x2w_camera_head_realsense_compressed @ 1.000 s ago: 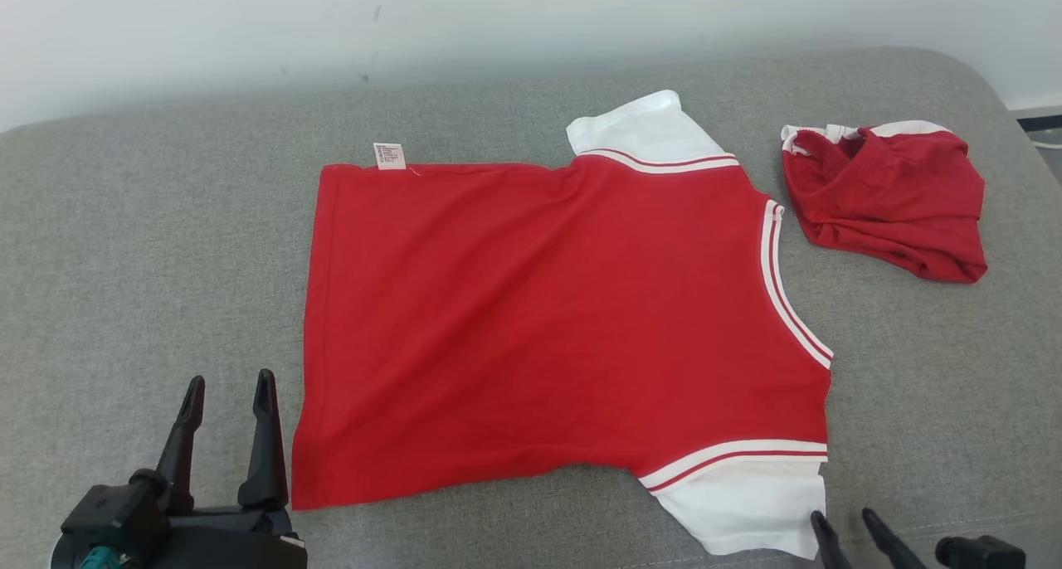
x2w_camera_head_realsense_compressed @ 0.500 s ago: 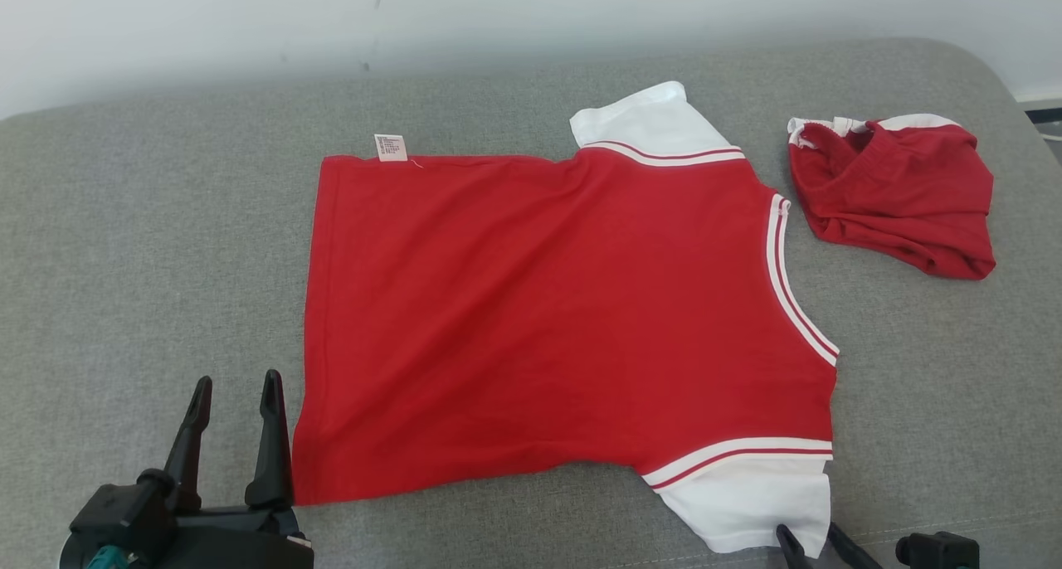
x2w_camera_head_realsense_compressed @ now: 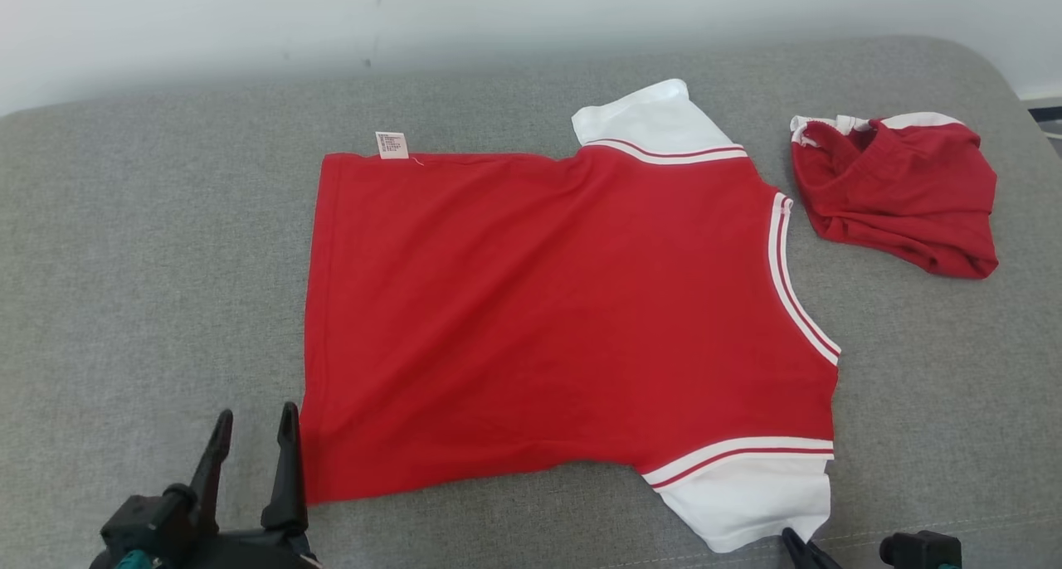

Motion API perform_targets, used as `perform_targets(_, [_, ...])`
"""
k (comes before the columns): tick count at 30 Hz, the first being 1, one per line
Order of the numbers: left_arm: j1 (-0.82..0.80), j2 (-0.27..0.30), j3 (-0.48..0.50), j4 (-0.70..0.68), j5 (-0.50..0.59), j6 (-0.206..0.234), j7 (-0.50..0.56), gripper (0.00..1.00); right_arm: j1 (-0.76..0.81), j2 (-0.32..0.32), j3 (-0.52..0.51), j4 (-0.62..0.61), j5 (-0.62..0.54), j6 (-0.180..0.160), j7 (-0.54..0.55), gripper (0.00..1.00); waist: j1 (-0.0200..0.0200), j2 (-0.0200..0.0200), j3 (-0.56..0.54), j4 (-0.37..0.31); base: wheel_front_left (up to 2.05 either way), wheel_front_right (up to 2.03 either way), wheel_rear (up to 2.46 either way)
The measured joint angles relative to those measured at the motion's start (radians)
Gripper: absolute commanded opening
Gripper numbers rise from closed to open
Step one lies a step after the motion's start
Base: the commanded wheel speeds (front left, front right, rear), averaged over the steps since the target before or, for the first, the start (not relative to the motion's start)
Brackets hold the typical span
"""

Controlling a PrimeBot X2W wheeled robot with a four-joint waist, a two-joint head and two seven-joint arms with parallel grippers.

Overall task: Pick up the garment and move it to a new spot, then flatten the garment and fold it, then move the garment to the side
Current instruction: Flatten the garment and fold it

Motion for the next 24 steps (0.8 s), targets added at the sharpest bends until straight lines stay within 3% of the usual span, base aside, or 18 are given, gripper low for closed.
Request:
perform_targets(20, [0.018,-0.023,-0.023,0.243,-0.100,-0.076,0.137,1.00,-0.034,-0.012,0.069,0.007,0.026,0.004,-0.034,0.00,0.0000,0.0000,-0.005,-0.019,0.00,0.00,0.00])
perform_targets(24, [0.012,-0.024,-0.021,0.262,-0.122,-0.080,0.146,0.92,-0.039,-0.020,0.086,0.005,0.035,0.004,-0.037,0.00,0.0000,0.0000,-0.006,-0.018,0.00,0.00,0.00])
